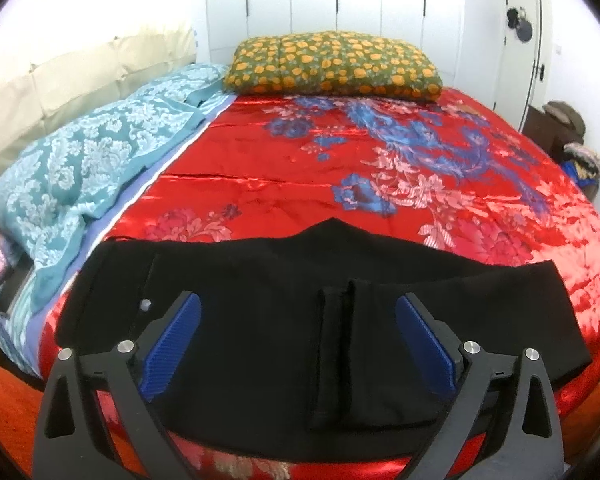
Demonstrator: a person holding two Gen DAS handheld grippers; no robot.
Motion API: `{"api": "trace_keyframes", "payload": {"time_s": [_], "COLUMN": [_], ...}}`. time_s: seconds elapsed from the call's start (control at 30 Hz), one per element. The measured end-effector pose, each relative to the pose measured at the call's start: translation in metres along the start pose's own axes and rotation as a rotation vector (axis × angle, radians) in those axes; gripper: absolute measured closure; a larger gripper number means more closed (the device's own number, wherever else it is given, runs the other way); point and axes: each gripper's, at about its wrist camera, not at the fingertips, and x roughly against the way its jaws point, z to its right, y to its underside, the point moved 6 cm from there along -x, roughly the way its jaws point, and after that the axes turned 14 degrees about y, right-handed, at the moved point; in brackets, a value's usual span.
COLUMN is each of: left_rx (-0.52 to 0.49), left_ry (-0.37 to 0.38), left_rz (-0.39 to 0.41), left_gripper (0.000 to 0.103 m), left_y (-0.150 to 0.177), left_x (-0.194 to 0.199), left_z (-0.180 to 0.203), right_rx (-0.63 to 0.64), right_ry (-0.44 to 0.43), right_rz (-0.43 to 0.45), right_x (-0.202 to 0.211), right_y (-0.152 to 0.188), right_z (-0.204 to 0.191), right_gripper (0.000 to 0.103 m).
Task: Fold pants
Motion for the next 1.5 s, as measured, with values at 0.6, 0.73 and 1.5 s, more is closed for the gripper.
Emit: {"api": "trace_keyframes", "payload": {"time_s": [0.6,0.73,1.5], "left_rx": [0.012,0.01,0.06], "left_ry": [0.066,0.066,0.084], "left_rz": [-0.078,-0.082,-0.109], "left_gripper": [0.004,0.004,0.004], "left_y": [0.008,0.008,0.013], "left_x": [-0.011,-0.012,-0.014], "left_z": [0.004,0.006,0.0], "right_rx": [-0.001,-0.009,-0.016], "right_ry": [-0.008,-0.008,-0.009], "right_rz": [-0.049,-0.055,-0.071], "right_x": [-0.008,-0.01,-0.012], "right_y": [0.007,0.008,0.011], "right_z": [-0.001,0.0,0.001], "right_gripper": [0.0,0.0,0.0]}}
